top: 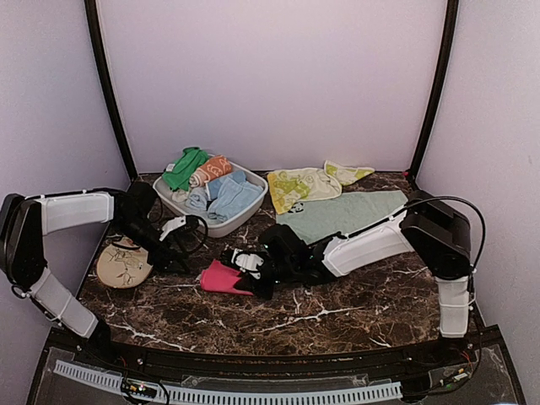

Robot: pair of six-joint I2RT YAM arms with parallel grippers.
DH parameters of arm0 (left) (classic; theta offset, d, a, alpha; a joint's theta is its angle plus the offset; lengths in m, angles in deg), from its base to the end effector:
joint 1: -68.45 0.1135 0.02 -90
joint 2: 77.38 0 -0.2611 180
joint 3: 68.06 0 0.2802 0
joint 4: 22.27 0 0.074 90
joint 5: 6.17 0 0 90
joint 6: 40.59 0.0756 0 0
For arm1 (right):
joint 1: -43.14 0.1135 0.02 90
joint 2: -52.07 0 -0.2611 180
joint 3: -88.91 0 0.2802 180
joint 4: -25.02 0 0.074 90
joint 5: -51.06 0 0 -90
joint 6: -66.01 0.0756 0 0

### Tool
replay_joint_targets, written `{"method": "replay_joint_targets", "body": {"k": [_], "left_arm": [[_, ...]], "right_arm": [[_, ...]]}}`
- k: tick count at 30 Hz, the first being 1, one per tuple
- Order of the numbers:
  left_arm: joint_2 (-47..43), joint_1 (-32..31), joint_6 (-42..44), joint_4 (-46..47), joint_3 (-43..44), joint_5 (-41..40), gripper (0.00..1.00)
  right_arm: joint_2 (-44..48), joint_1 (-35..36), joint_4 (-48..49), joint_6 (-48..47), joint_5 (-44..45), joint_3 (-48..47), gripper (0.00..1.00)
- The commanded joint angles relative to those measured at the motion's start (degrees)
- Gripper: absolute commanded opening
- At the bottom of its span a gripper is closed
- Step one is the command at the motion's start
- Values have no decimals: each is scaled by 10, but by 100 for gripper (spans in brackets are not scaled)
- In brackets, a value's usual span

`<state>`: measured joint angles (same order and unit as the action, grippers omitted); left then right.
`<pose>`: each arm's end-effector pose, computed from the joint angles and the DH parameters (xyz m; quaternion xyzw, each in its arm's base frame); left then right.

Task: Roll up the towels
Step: Roll the towel at the center of the board, then pick up the towel from the center of the board.

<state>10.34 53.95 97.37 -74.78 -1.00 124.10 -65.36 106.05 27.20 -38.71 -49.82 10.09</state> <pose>0.2878 -0.1249 0.1495 0.5246 0.7681 -0.2866 0.2296 0.2052 0.4325 0.0824 -0.5903 0.6657 0.2604 0.3750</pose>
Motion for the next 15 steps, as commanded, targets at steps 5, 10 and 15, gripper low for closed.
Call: {"method": "replay_joint_targets", "body": {"k": [5,10,15], "left_arm": [[-82,-120,41,16,-24,-77,68],[-88,-219,42,119,-69,-171,70],[-43,-282,48,249,-97,-284,71]], "right_arm": [[-121,-81,-289,152,-285,-124,0],[-163,-103,-311,214,-330,-148,0],[-167,-114,-288,260,-349,-147,0]]}}
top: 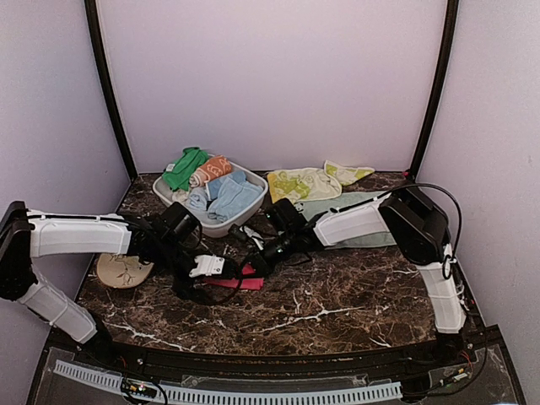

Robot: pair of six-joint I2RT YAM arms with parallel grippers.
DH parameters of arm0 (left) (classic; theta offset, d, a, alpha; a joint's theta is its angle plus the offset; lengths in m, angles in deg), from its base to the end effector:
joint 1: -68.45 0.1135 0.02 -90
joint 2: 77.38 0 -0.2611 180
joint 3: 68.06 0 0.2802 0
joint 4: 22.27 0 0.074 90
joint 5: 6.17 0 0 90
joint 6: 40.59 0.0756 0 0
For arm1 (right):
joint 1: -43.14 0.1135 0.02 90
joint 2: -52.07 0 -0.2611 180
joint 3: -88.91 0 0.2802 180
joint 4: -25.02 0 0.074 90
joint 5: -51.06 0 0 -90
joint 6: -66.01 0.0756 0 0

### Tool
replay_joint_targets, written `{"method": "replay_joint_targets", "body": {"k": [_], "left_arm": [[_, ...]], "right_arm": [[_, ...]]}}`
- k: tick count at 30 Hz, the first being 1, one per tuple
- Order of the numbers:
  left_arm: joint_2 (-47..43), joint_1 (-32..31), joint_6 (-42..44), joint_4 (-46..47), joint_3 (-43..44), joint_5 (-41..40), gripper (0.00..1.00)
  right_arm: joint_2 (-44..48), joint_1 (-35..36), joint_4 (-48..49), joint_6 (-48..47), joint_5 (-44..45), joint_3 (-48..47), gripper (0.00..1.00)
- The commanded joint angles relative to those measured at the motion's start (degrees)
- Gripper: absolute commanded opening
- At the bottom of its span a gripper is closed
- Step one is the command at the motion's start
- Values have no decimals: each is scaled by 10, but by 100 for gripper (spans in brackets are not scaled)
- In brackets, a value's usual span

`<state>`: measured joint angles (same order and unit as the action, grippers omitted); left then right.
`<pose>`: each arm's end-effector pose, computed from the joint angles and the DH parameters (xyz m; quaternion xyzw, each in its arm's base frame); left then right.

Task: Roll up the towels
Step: Pick up the towel from the center of the board.

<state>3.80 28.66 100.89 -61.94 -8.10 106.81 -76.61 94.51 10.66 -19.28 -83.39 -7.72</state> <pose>0.2201 -0.2217 0.1446 0.7131 0.6274 -0.1667 0.2646 0.2763 0.4306 0.0760 -0.4694 0.7336 0.4716 0.1383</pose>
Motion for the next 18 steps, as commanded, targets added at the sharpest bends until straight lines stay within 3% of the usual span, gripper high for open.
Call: {"method": "replay_joint_targets", "body": {"k": [1,5,12,18], "left_arm": [[27,-34,15,154,-30,-127,71],[45,-54,34,228,-38,-184,71],[63,-83,69,269,-57,-239,71],[39,-80,24,97,7,-181,64]], "right_arm": [[-54,0,-117,76,-16,31,0],[-55,-9,-115,100,-25,24,0],[-72,-17,-141,111,-30,2,0],[-69,-24,-120,131,-13,17,0]]}}
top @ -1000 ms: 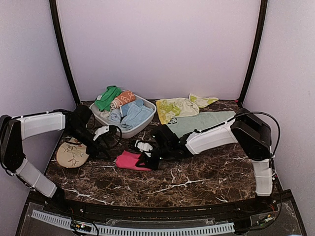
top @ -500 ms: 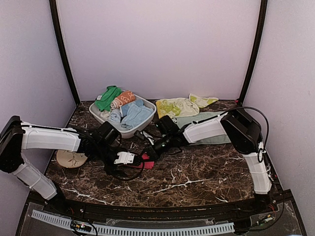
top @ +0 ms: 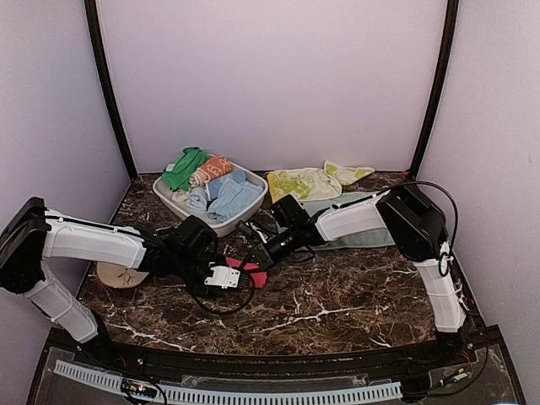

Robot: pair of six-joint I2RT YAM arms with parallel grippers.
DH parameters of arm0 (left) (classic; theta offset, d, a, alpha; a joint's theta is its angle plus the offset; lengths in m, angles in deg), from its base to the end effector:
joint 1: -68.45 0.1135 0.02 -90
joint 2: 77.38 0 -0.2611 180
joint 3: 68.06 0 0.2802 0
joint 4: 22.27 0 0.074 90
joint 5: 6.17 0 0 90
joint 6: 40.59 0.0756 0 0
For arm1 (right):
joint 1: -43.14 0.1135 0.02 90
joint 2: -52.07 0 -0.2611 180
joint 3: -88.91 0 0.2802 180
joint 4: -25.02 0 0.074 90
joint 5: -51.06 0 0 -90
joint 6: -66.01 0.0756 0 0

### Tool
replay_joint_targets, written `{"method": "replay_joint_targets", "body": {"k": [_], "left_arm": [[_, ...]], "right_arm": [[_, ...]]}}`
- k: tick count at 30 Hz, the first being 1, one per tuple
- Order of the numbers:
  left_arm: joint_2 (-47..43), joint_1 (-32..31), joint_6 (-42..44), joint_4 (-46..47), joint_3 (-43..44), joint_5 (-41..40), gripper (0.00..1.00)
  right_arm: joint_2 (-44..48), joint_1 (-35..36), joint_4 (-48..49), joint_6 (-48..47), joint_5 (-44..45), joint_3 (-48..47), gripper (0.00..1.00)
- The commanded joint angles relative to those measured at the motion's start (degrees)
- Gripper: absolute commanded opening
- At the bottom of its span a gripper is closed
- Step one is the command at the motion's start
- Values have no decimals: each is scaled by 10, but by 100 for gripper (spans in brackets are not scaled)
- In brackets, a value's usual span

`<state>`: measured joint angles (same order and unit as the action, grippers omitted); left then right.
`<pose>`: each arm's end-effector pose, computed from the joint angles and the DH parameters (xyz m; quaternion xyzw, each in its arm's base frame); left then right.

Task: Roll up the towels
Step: Pick up the towel from the center of the board.

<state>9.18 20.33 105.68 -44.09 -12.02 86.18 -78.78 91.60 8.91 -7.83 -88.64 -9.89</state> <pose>0.2227 -0.2530 0.1135 0.7517 0.5748 0.0036 0.3233 0.2952 0.4202 0.0708 -0.3799 0.7724 0.5049 0.0640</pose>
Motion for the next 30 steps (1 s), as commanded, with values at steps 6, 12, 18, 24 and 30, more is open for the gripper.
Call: {"method": "replay_joint_targets", "body": {"k": [6,12,18,24,30], "left_arm": [[-35,18,-75,-144,85,74,64],[-9,20,-40,-18,39,14,70],[21,20,-5,78,9,-25,73],[52,16,21,121,-14,-43,72],[98,14,34,140,-31,-52,71]], "right_arm": [[-49,3,-84,34,41,44,0],[-46,2,-62,64,30,46,0],[-45,2,-64,76,19,46,1],[-46,-1,-57,92,4,43,3],[-35,-10,-7,140,-20,54,13]]}}
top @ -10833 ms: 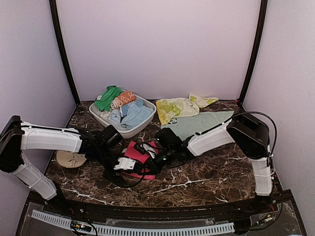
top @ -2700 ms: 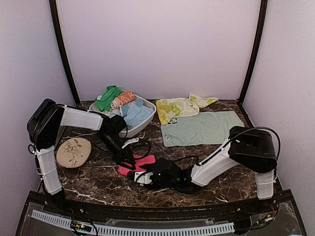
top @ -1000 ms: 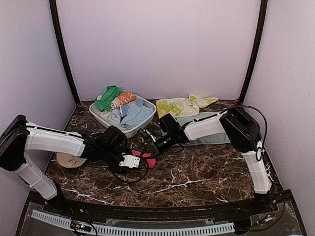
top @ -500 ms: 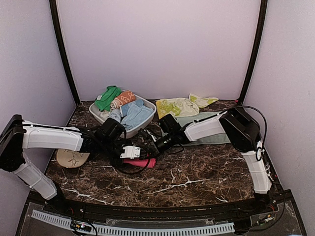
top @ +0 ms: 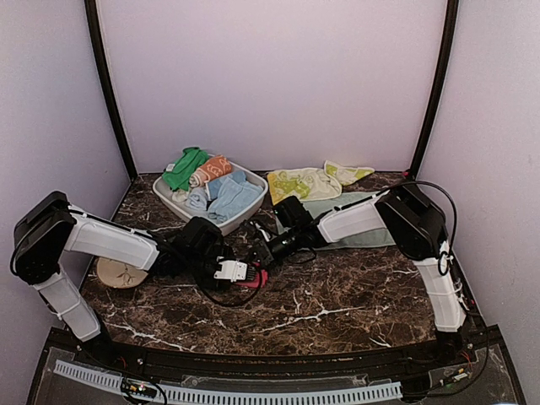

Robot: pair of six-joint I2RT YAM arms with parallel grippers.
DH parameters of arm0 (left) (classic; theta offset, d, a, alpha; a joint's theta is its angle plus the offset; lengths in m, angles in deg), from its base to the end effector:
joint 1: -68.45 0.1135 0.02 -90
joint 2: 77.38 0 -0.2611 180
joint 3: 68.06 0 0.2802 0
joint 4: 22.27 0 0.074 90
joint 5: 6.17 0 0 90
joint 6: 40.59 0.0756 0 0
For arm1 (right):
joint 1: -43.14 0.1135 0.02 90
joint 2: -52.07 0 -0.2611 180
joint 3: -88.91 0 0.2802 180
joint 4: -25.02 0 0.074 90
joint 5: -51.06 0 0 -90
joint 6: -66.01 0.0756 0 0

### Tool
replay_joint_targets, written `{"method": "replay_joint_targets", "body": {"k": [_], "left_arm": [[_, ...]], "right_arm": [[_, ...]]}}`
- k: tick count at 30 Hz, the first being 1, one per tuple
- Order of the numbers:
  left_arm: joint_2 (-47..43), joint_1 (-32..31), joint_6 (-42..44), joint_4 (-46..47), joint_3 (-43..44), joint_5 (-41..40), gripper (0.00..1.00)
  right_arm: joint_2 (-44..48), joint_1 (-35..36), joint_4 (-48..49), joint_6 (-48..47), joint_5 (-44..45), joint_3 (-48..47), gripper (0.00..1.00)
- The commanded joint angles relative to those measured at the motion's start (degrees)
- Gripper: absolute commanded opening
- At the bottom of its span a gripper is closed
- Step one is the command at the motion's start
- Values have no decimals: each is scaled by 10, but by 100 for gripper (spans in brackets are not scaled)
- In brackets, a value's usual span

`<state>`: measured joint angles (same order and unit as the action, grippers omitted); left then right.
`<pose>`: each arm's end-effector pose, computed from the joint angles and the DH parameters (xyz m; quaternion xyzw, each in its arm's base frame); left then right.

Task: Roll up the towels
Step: Pick up the towel from the center of the board, then place the towel in the storage box.

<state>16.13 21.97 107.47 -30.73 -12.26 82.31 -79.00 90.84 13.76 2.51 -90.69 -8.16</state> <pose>0.2502 -0.2606 0.0948 0.7307 0.5716 0.0499 0.3701 0.2986 0.4163 0.0679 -0.3163 0.7873 0.5284 0.0297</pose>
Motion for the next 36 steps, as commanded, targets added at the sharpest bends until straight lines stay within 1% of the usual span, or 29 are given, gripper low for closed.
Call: {"method": "replay_joint_targets", "body": {"k": [1,3,5,7,8,9,10,14,18,21,24,26,28,31,33,36], "left_arm": [[35,-2,19,10,-32,-16,71],[50,-2,17,7,-32,-20,68],[64,-2,6,-13,-22,-15,53],[70,-2,-7,-35,-12,-2,31],[71,-2,-12,-46,-9,5,22],[72,-2,-18,-55,-8,12,16],[73,0,-21,-68,-7,17,12],[79,12,-50,-122,16,58,6],[71,49,-101,-207,73,146,2],[60,76,-120,-264,114,199,0],[57,97,-139,-330,163,259,0],[57,108,-151,-370,189,303,0],[58,109,-161,-392,207,329,0],[56,128,-176,-414,222,366,0],[51,136,-192,-417,233,378,0],[39,170,-229,-410,270,360,0]], "right_arm": [[-29,-6,-48,42,-4,38,15],[-23,-10,-40,48,-4,39,17],[-16,-14,-39,49,1,40,20],[-7,-21,-34,53,10,47,24],[0,-25,-29,54,16,53,26],[9,-30,-23,53,23,61,29],[22,-36,-18,53,34,71,33],[66,-66,-11,37,88,108,37],[129,-101,15,23,172,164,40],[190,-104,44,-22,232,213,41],[257,-93,111,-57,278,283,43],[312,-70,163,-98,313,339,44],[354,-41,209,-121,343,377,45],[387,-13,239,-127,353,388,48],[393,8,232,-135,362,377,48],[402,14,215,-130,379,368,48]]}}
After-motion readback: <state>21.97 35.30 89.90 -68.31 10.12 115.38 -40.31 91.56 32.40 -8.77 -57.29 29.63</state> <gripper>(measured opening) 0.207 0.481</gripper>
